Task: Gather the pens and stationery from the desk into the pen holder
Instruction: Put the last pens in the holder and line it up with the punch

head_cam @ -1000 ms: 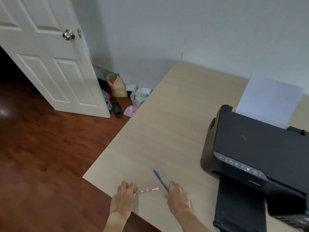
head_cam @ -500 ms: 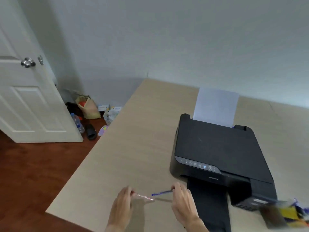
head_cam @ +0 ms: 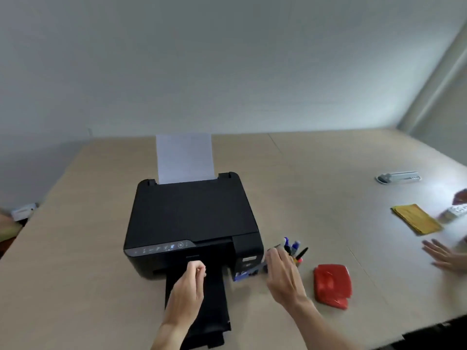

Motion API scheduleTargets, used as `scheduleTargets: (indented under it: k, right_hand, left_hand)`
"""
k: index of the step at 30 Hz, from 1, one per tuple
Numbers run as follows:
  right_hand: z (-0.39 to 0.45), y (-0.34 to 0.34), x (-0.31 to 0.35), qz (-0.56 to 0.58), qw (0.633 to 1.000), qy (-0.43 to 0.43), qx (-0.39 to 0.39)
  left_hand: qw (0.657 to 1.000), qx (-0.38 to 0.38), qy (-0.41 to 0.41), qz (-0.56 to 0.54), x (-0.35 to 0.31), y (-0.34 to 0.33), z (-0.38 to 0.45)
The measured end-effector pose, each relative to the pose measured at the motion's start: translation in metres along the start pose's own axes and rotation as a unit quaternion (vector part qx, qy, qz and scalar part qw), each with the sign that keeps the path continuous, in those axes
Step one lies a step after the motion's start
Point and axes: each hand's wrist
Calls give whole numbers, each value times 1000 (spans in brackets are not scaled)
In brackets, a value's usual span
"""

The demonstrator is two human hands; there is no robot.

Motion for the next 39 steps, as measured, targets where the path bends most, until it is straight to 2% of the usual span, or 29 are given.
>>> scheduleTargets:
  k: [4, 6, 14, 19, 27, 34, 39]
  right_hand:
    - [6, 29, -67, -20, 995, -87, -44]
    - [10, 36, -88, -17, 994, -99, -45]
    - [17, 17, -109, -66, 995, 47, 54]
    - [15, 9, -116, -39, 995, 52, 75]
    - [3, 9, -165, -64, 990, -78, 96]
    - [-20, 1, -190, -142, 941, -268, 150]
    - [-20, -3, -192, -77, 941, -283, 171]
  left_hand:
    - [994, 66, -80, -16, -44, -54, 24]
    - [992, 74, -99, -37, -64, -77, 35]
    - [991, 47, -67, -103, -95, -143, 65]
    - [996, 39, -36, -71, -92, -166, 71]
    - [998, 57, -3, -20, -83, -191, 76]
    - [996, 75, -15, 44, -74, -203, 65]
    - [984, 117, 9, 132, -66, -216, 48]
Point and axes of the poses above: each hand's wrist, its own z-axis towards the middle knuckle, its own y-axis out of the back of the hand, x = y × z, and after that the axes turned 15 degrees about -z, right-handed
